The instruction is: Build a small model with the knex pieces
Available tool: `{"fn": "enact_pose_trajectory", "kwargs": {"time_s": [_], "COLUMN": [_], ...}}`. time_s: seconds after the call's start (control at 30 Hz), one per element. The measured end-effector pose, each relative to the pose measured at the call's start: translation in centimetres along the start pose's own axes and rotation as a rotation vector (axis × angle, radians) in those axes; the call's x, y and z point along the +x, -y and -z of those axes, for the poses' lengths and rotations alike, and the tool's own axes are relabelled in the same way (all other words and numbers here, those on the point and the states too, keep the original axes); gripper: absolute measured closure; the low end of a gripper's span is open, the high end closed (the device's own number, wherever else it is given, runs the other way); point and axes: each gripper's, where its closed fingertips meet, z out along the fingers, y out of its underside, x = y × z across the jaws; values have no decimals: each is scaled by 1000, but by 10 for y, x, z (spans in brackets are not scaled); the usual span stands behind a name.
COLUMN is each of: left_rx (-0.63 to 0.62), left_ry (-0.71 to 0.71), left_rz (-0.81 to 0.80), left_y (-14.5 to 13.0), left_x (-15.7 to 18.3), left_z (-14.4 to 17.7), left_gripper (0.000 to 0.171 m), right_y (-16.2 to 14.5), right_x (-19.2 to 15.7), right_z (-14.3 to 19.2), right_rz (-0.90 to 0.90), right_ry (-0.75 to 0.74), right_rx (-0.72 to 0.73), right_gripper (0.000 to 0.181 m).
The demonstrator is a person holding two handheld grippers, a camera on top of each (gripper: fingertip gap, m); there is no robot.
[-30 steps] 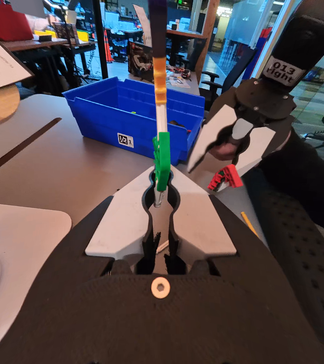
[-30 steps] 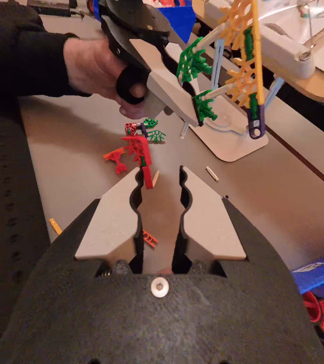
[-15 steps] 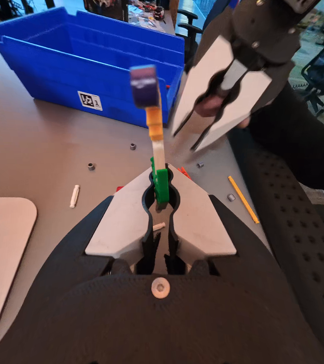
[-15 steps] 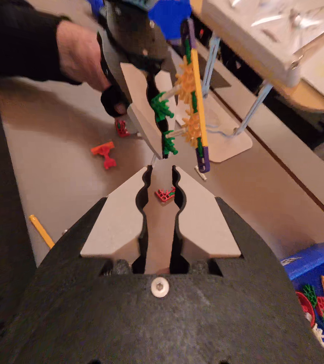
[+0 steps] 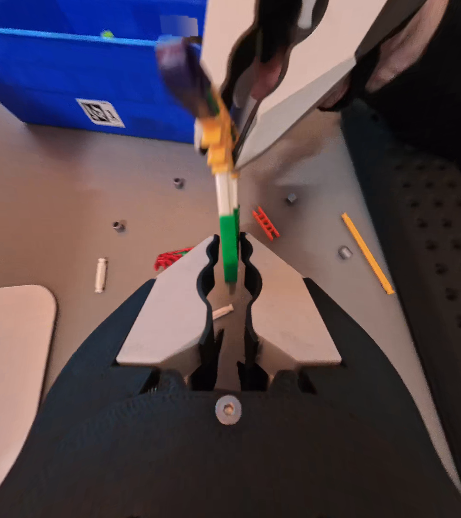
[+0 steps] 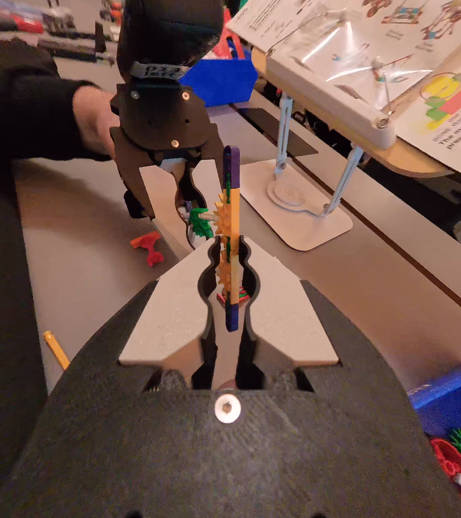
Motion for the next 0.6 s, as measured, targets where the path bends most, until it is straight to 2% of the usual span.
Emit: {"fn": "enact_pose_trajectory", "kwargs": {"time_s": [0.13,0.23,0.27,0.3,0.4,0.5,0.6], "left_rx": [245,344,343,335,336,324,340], "left_ry": [59,92,90,147,219,268,299], "left_rz": [14,-6,-16,-37,-8,37,193], "left_y": [38,55,55,54,58,58,55], "left_x": [-14,-16,-15,-21,-30,-37,-50], "left_z": [31,44,44,44,45,43,41], "left_gripper": [146,151,160,164,164,164,163], "right_y": [10,9,11,13,17,19,23], "right_x": [16,18,16,14,13,17,17], "right_z": [15,11,10,11,11,8,-2], "right_rz": [-87,-100,-107,-116,-61,50,214], "right_ry": [-40,-57,-45,-29,-65,-184,-325], "right_rx": [100,103,118,136,153,117,48], "right_gripper": [172,172,172,173,176,176,177]}}
